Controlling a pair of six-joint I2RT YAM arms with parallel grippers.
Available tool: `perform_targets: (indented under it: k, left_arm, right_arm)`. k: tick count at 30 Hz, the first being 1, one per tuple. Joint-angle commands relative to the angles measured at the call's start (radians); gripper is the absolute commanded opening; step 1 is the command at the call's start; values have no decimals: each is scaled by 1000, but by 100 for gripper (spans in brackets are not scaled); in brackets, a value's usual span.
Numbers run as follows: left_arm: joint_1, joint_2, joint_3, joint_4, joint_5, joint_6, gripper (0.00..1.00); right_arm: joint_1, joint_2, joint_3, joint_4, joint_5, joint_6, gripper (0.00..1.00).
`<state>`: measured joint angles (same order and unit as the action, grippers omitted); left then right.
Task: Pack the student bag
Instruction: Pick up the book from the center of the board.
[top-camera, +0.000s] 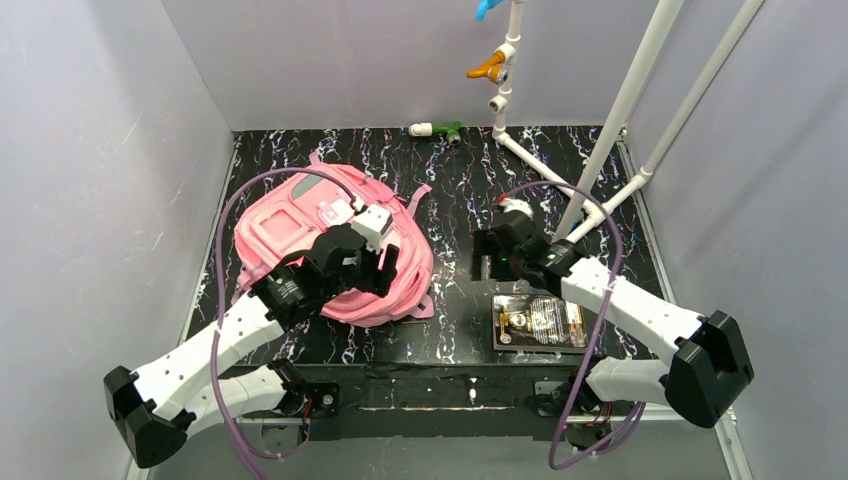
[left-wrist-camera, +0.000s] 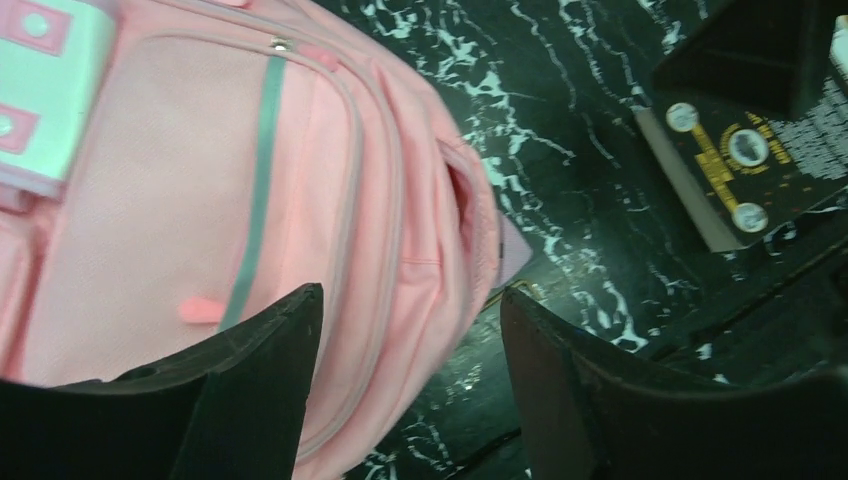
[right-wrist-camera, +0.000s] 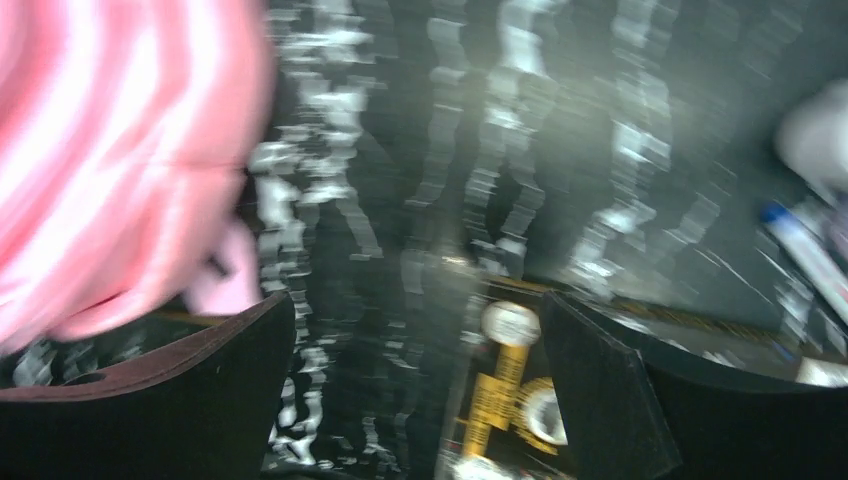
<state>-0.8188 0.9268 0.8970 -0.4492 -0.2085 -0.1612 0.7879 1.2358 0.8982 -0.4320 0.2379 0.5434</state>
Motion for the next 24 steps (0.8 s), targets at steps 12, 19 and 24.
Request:
perform_targets:
  k: [12,19,24]
  left_arm:
    - [-252,461,174,239,261,-274,75]
    - [-258,491,174,247,222,-278,79]
    - [-258,494,171,242,190,-288,83]
  right_arm:
    - [-577,-389,-370,-235,185,347,98]
    - [-712,-405,-375,-232,188,299,98]
    - [-737,-366,-409,-201,104,306,98]
